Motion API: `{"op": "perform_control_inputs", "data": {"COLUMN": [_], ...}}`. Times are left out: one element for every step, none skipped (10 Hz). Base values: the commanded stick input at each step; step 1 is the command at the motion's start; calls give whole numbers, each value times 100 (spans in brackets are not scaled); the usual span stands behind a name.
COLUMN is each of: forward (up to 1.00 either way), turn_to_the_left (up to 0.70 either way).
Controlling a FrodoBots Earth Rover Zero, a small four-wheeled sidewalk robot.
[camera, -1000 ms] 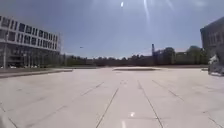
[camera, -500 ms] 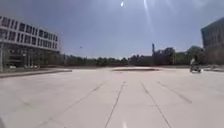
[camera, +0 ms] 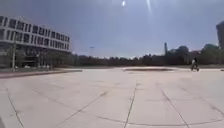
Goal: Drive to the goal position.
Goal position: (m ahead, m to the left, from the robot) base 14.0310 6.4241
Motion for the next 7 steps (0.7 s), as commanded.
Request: {"op": "perform_control_inputs", "data": {"forward": [85, 85, 85, 85, 85, 85, 85], "turn_to_the_left": [0, 0, 0, 0, 0, 0, 0]}}
